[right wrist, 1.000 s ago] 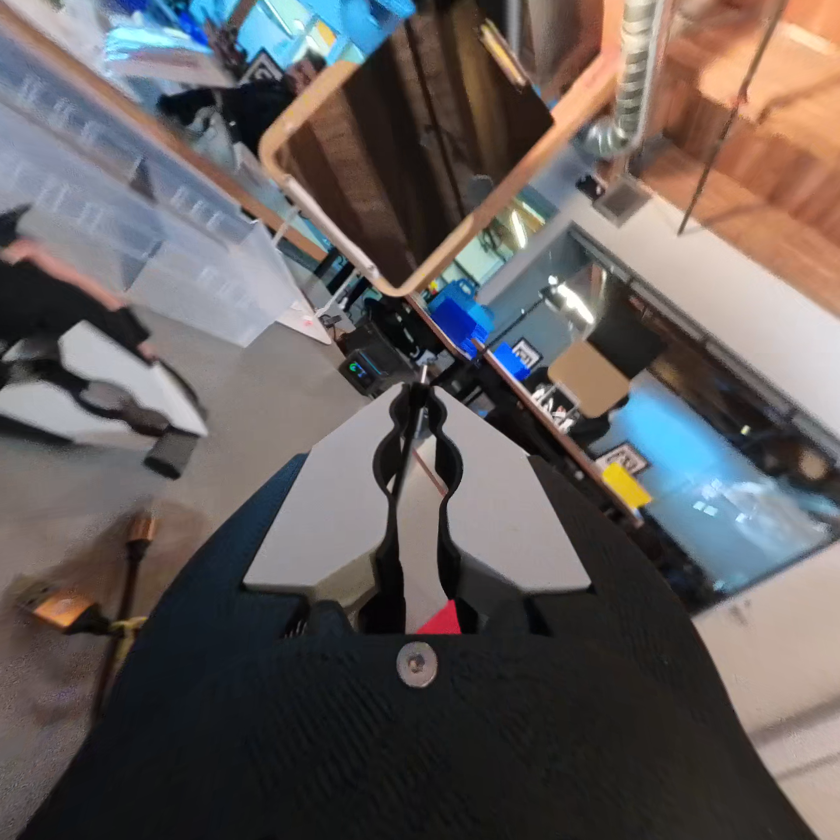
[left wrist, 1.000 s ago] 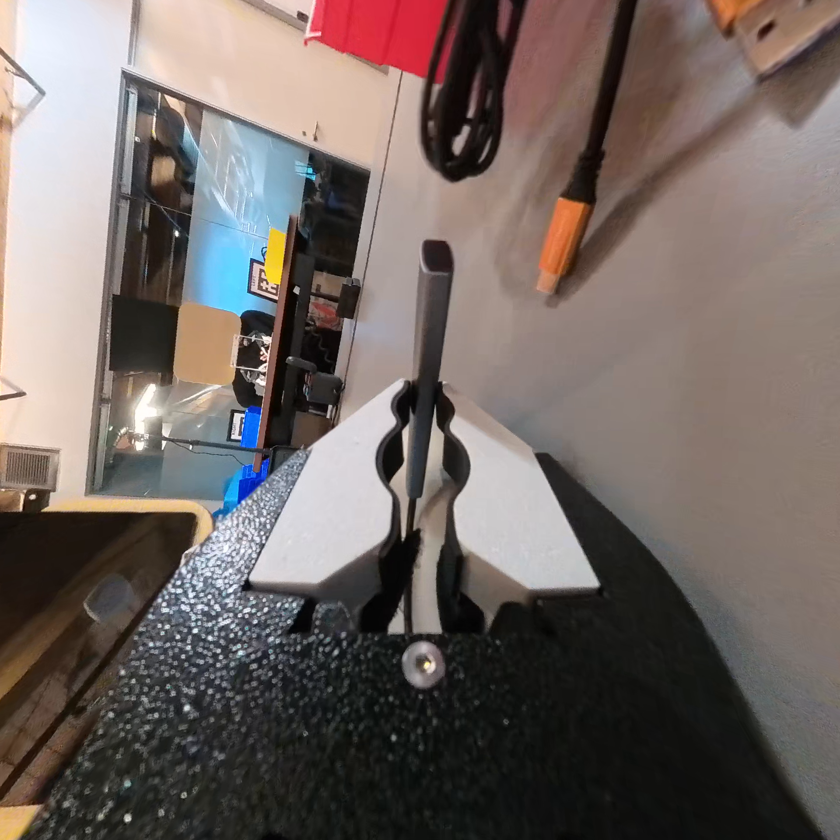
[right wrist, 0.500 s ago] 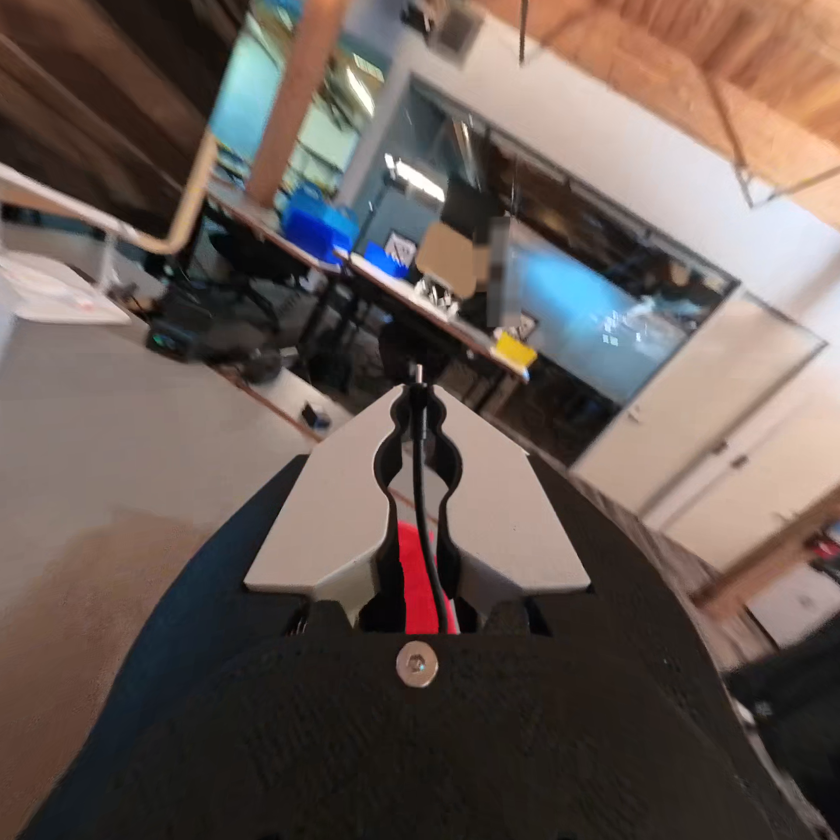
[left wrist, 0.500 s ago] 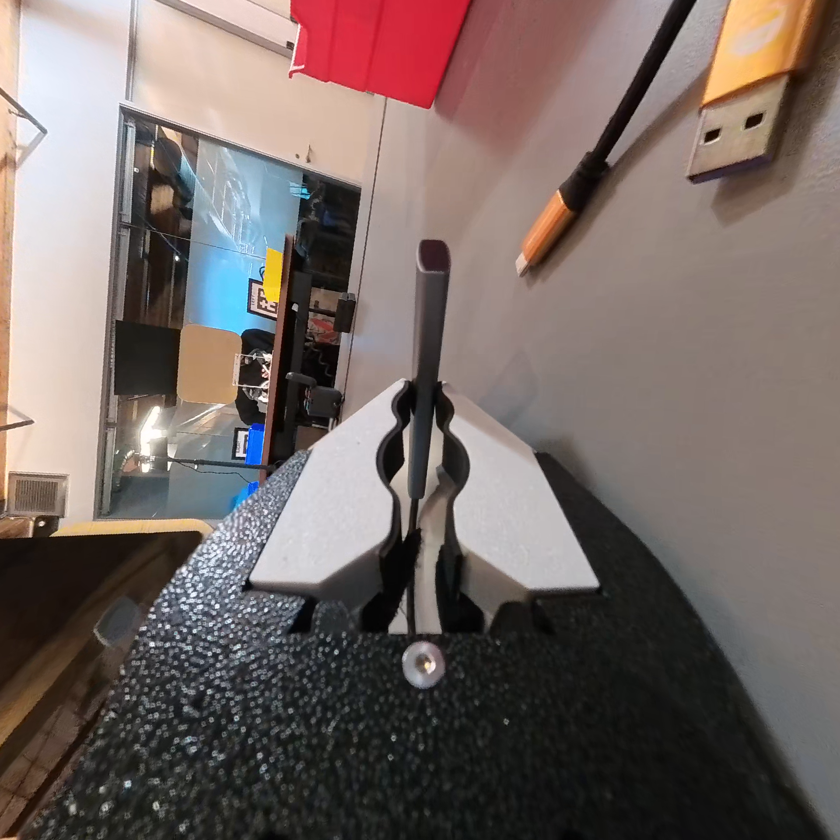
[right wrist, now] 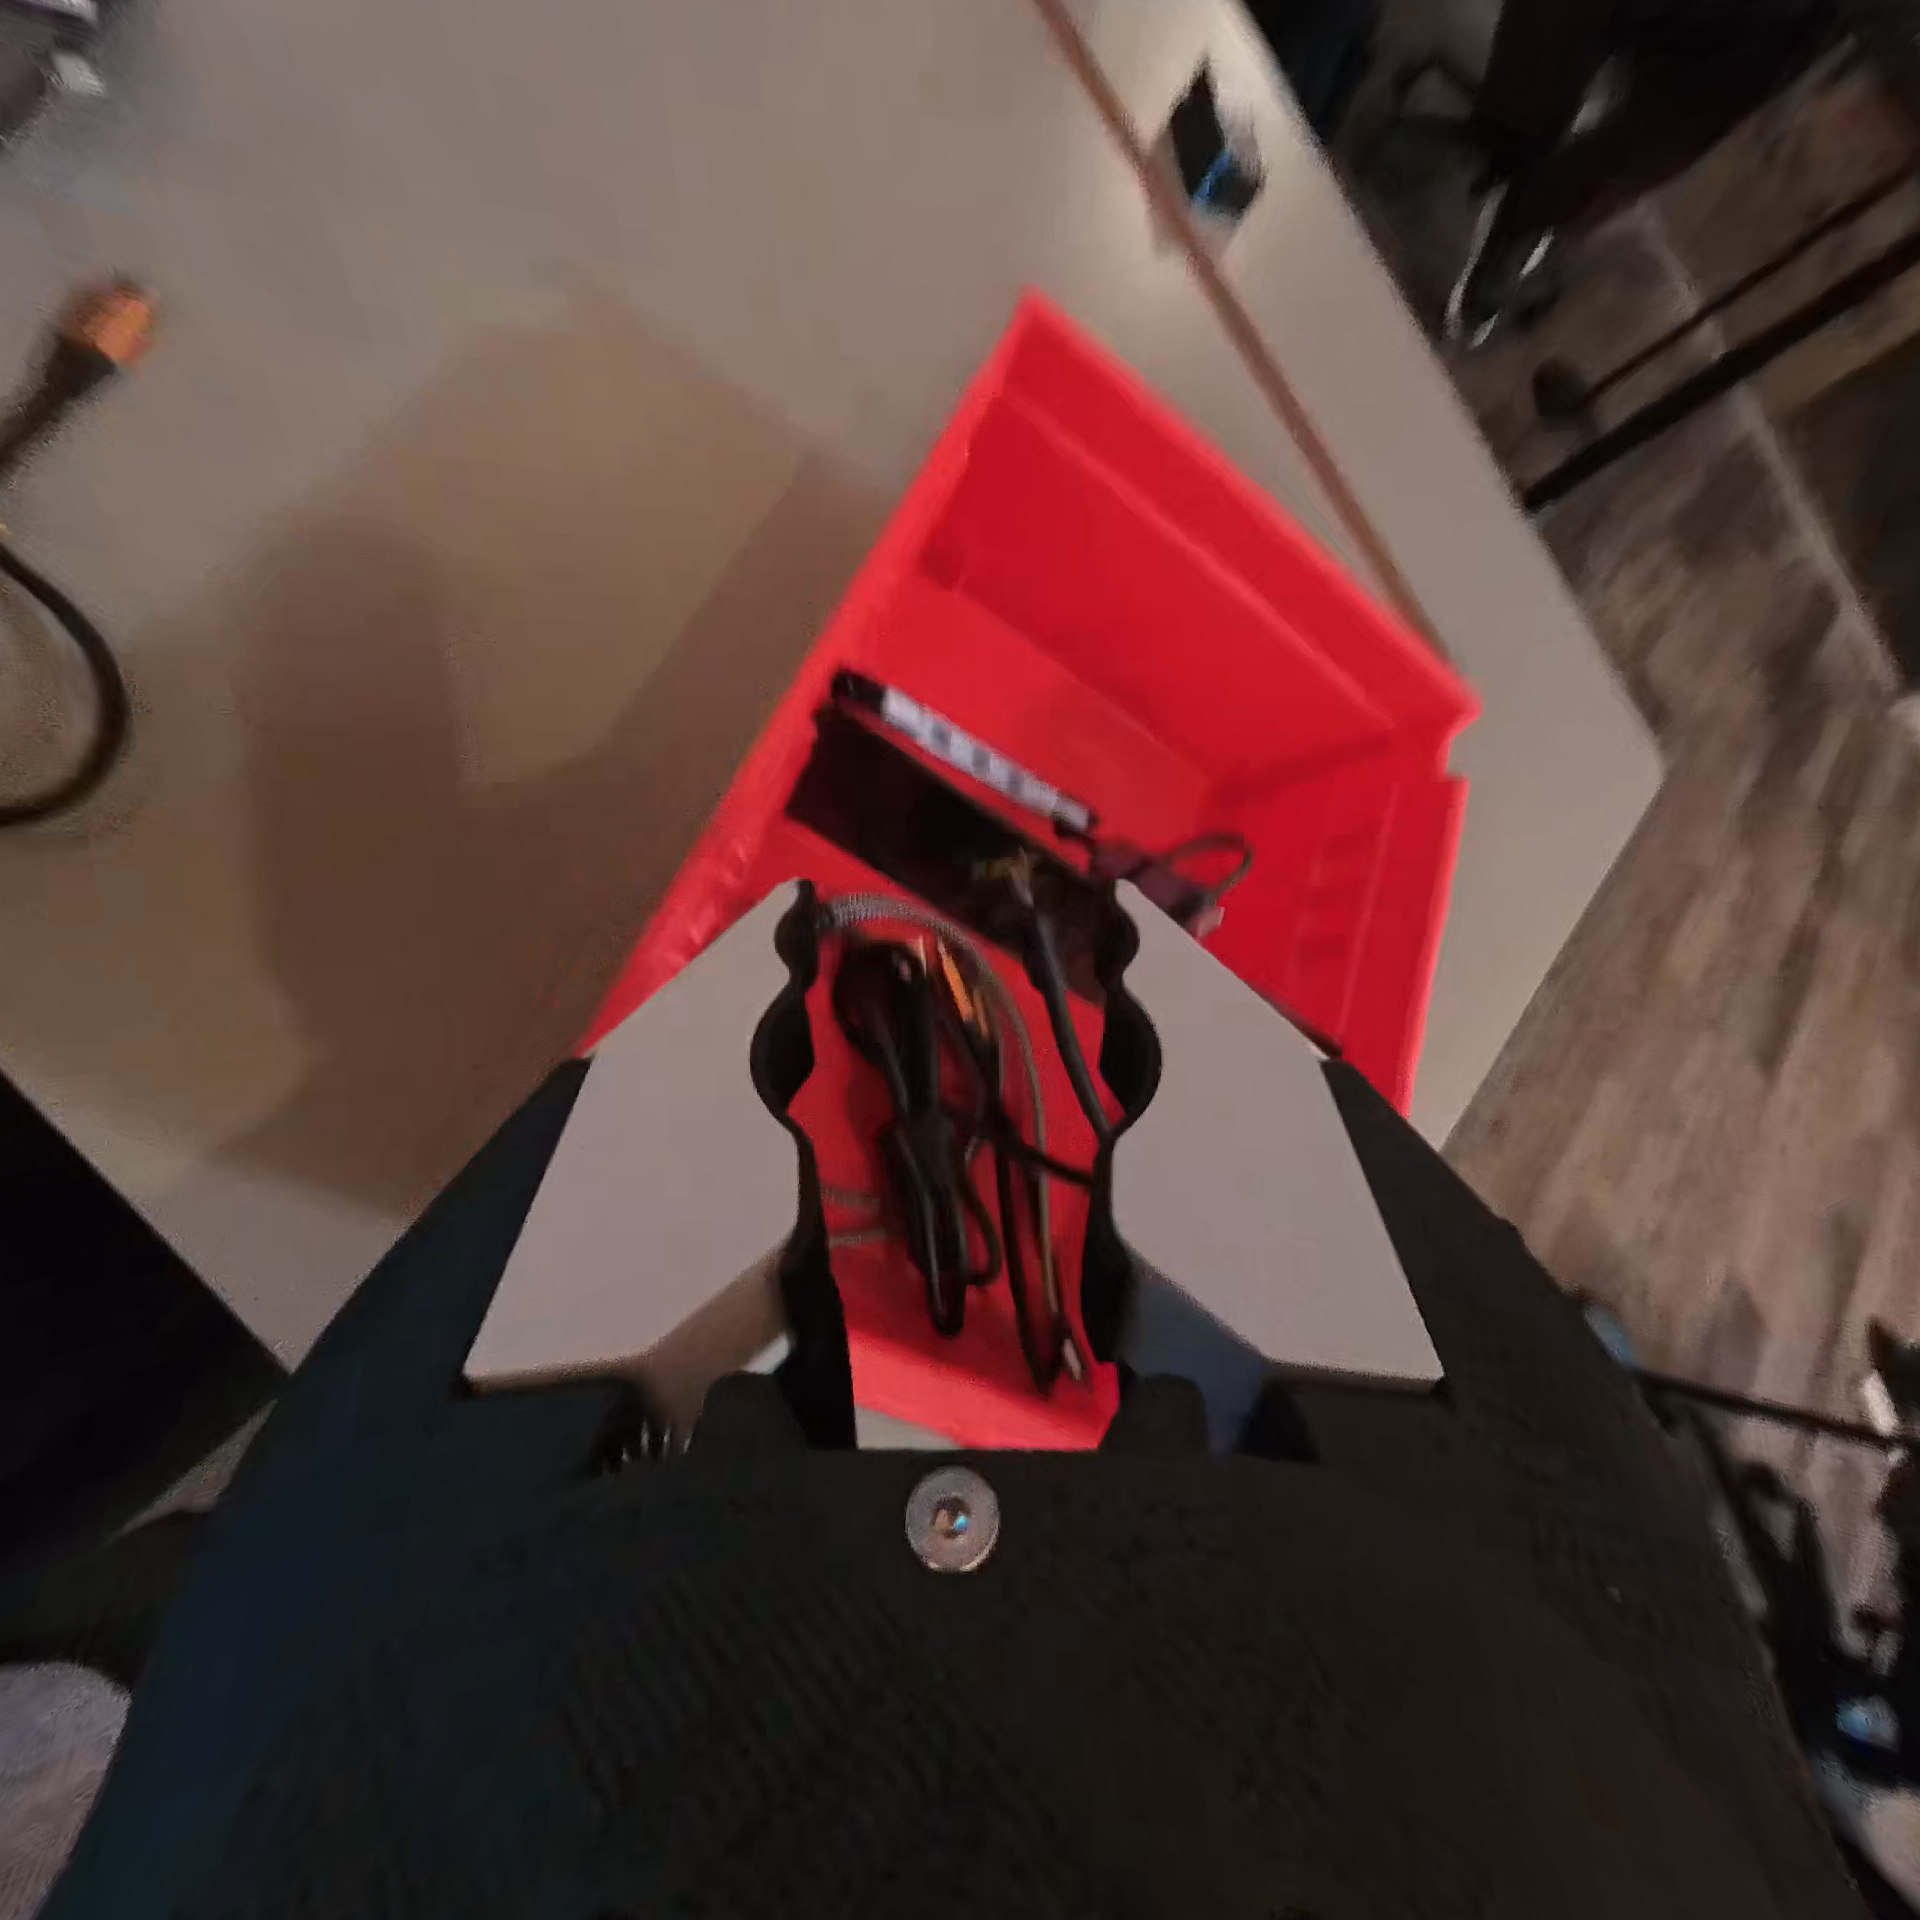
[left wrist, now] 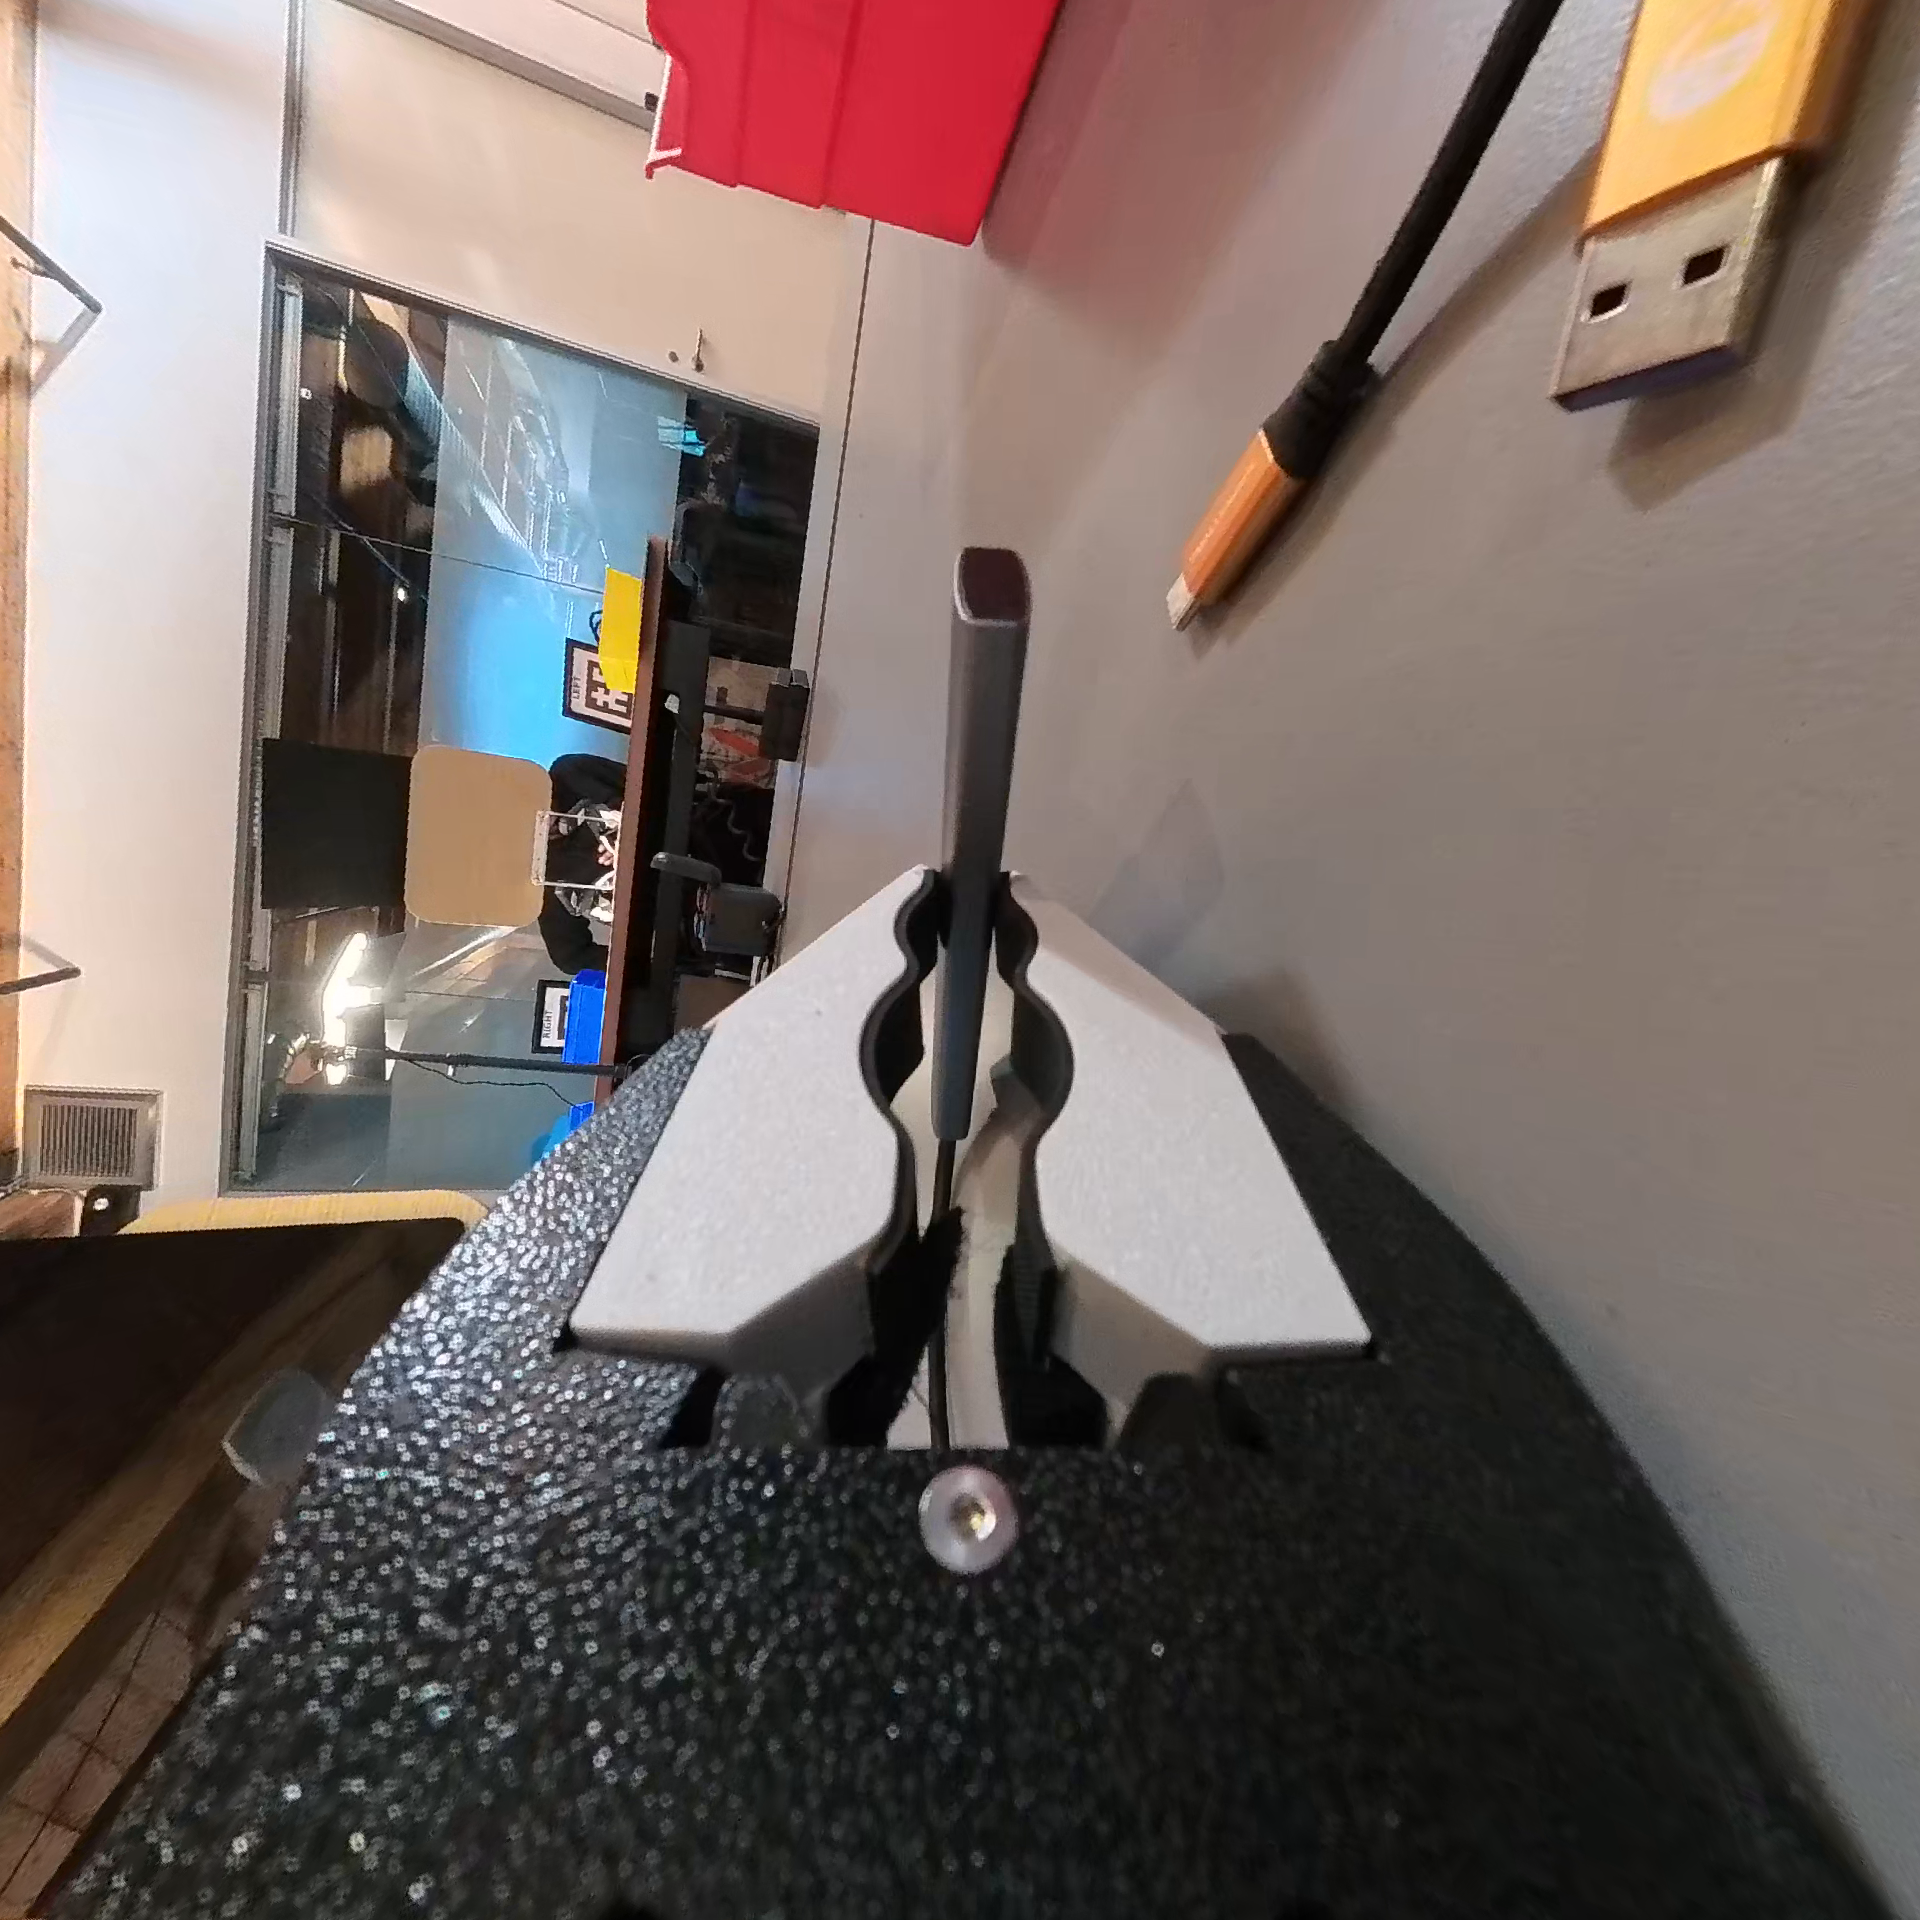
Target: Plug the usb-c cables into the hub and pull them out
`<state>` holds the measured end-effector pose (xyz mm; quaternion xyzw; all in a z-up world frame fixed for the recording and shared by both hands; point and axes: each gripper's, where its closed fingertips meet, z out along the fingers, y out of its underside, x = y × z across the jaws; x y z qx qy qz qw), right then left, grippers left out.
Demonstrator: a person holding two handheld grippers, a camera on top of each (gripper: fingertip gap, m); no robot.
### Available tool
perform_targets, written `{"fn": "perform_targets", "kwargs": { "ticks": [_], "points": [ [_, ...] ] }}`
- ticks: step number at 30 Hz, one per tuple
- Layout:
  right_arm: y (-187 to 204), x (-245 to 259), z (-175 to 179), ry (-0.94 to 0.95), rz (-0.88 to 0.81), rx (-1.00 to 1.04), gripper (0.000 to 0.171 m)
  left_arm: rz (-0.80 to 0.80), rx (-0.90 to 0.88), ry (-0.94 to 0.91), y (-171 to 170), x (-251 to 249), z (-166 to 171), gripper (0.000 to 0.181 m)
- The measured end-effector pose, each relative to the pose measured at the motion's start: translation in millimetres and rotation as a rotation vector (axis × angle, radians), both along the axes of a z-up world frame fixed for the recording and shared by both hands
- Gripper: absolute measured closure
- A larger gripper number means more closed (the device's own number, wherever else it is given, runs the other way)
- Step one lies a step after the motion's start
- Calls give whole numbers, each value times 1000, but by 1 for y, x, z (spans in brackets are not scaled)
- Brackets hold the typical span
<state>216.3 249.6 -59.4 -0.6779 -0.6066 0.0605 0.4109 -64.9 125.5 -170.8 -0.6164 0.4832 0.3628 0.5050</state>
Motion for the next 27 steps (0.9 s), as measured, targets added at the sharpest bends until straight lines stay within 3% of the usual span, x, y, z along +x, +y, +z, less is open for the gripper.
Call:
{"fn": "perform_targets", "kwargs": {
  "ticks": [3,6,11,14,19,20,23,27],
  "points": [
    [-33,-39,36,127,151,86,115,-1,4,8,-1,0,0,173],
    [-90,-88,39,189,408,25,112,-10,8,17,-2,1,1,173],
    [-152,-134,-47,-38,638,-302,104,-17,13,16,-3,2,2,173],
    [-173,-150,-90,-154,702,-373,108,-18,12,13,-3,2,2,173],
    [-175,-153,-128,-324,680,-322,122,-21,13,13,-3,2,2,173],
    [-177,-154,-128,-318,676,-332,131,-21,12,13,-3,2,2,173],
    [-181,-156,-129,-315,683,-363,162,-22,13,19,-3,2,2,173],
    [-162,-142,-96,-321,683,-167,167,-22,11,16,-3,2,2,173]
  ]
}}
